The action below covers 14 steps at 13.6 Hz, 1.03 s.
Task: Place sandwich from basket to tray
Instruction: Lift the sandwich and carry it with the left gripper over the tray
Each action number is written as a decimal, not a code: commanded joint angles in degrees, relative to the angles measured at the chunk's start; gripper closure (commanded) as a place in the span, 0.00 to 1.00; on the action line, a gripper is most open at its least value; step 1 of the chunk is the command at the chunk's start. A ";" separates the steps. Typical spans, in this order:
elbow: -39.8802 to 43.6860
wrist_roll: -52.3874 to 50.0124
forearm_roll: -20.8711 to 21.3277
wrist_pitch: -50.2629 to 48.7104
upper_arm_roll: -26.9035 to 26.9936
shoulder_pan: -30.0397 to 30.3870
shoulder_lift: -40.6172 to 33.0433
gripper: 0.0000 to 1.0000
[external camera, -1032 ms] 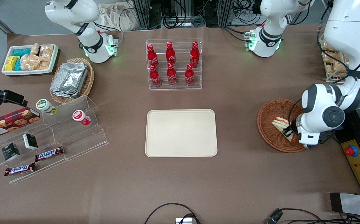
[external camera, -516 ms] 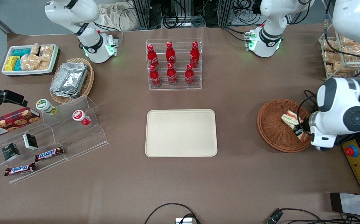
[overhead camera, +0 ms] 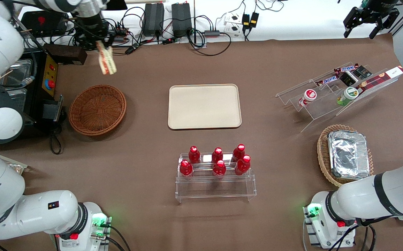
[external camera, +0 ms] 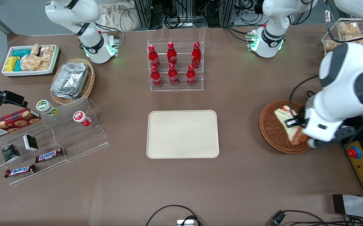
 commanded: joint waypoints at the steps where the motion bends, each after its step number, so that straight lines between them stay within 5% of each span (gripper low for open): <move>1: 3.55 0.14 0.90 3.53 -0.23 -7.42 7.26 1.00; 7: 3.73 -1.43 1.25 15.76 0.03 -16.05 19.48 1.00; 11: 3.73 -8.47 7.66 18.41 0.12 -20.01 24.85 1.00; 14: 3.12 -8.56 8.63 20.77 0.12 -20.54 26.43 1.00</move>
